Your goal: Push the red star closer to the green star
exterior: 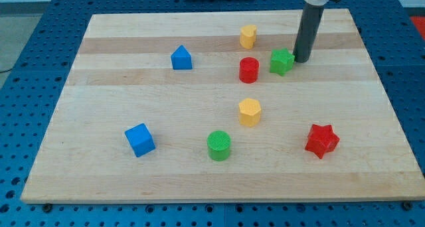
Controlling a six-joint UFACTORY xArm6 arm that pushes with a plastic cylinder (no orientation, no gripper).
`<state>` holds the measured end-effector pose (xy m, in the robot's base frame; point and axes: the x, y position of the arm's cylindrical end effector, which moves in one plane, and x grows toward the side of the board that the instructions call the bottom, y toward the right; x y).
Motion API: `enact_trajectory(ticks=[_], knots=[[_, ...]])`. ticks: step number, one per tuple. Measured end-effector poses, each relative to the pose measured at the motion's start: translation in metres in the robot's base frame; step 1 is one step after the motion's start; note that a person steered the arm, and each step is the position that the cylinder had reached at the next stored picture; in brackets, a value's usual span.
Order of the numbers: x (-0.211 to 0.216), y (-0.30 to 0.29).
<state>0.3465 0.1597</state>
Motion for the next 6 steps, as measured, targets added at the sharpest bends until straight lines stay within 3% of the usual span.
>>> enact_trajectory(ticks=[2,3,4,6], knots=[[0.019,-0.043],[0.019,-0.033],[0.033,0.02],[0.163,0.109]])
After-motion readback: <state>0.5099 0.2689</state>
